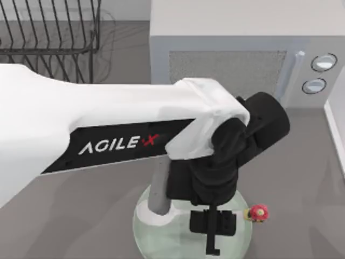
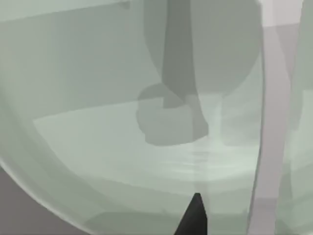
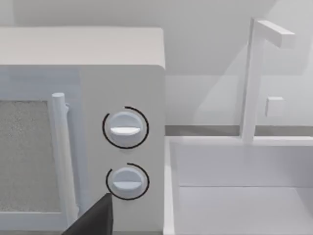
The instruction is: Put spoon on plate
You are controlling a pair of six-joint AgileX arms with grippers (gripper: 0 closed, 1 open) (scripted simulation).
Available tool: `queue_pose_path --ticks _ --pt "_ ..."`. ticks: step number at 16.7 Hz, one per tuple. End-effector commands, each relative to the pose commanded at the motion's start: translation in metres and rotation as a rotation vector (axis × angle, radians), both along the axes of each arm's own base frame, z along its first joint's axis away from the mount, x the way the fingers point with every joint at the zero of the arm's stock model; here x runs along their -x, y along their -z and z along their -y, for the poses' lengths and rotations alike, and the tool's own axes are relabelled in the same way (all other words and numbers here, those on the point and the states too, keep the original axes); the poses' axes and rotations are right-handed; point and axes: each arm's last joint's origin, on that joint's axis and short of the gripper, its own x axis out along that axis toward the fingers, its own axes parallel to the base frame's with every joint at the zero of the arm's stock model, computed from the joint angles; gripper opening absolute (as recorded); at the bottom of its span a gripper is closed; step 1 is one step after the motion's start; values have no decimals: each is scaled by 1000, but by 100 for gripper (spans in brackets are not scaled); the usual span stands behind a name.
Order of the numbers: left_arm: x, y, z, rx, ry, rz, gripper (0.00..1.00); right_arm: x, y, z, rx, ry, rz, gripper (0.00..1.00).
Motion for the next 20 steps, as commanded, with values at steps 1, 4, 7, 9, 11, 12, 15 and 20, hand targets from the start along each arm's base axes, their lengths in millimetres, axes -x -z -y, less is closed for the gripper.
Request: queue_pose_path --ticks 1,4,7,9,11,12,15,20 --pt "-3 4 -2 -16 -16 -3 0 0 0 0 0 0 0 100" --pt "-10 20 -10 -73 -54 -23 0 0 0 0 0 0 0 100" --pt "-11 35 -15 -119 -68 -50 0 0 0 0 0 0 0 100" --pt "-11 35 -15 -119 -68 -50 0 0 0 0 0 0 0 100" --pt "-11 35 -15 -119 -68 -50 0 0 0 0 0 0 0 100" --pt "-11 35 -15 -119 -68 -50 8 0 0 0 0 0 0 100" --pt "-11 35 -15 -119 -68 -50 30 0 0 0 0 0 0 100" --pt "-11 35 -15 -119 -68 -50 68 0 0 0 0 0 0 100"
